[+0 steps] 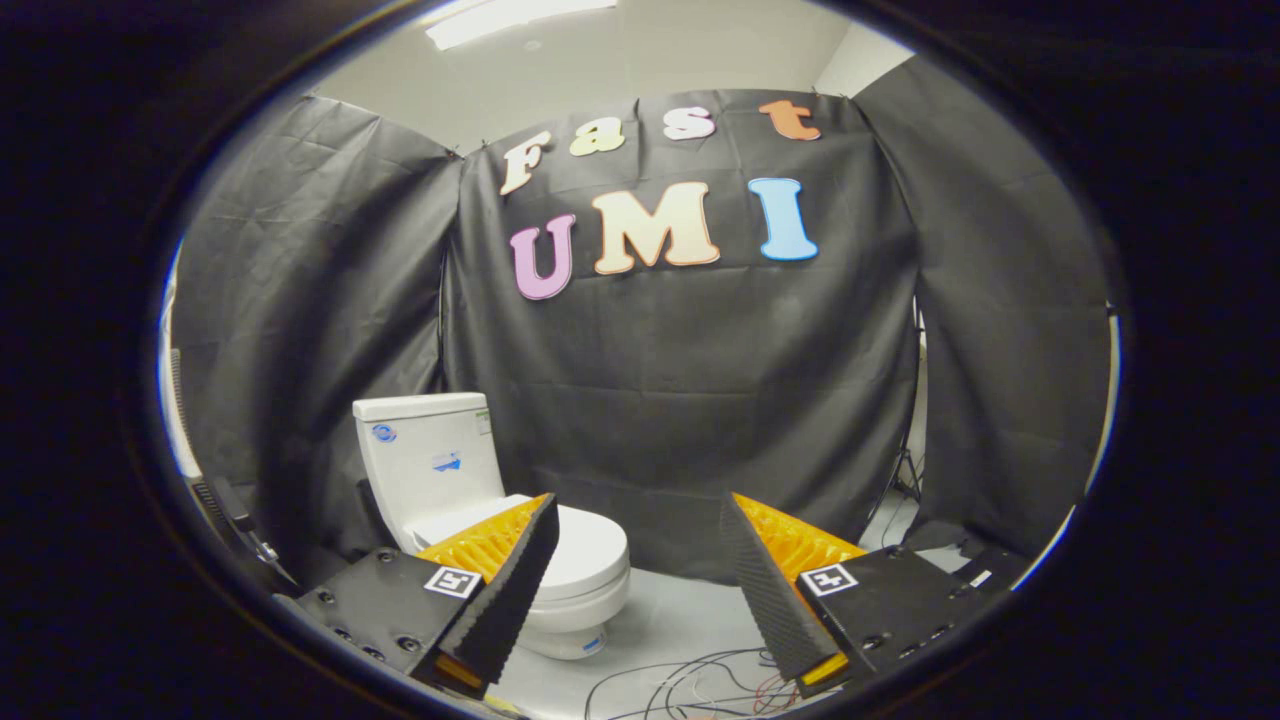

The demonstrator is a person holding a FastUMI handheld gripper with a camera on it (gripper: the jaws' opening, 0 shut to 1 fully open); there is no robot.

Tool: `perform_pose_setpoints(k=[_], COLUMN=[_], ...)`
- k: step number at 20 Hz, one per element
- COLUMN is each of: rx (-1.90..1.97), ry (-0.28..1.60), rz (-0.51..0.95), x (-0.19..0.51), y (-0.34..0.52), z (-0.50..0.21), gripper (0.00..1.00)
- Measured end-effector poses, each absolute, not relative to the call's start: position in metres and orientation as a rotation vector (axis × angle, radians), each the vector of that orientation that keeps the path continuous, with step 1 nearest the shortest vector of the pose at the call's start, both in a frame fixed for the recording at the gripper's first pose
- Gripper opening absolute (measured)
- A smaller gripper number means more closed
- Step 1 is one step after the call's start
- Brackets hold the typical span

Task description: Open the toilet lid.

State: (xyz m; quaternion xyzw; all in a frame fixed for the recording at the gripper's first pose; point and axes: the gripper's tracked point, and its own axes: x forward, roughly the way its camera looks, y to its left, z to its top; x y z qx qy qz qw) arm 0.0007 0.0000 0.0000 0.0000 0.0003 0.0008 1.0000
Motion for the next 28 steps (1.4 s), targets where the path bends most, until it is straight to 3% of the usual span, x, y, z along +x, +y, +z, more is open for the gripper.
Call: perform_pose_setpoints(k=[11, 19, 24, 28], rx=[0.013, 0.062, 0.152, 0.317], ry=[-0.008, 0.172, 0.081, -0.044], rz=[-0.004, 0.051, 0.050, -0.053], x=[0.009, 0.096, 0.148, 0.161], y=[-0.001, 0.017, 0.046, 0.059], z=[0.000, -0.049, -0.055, -0.059], gripper=[1.00, 0.93, 0.93, 0.93])
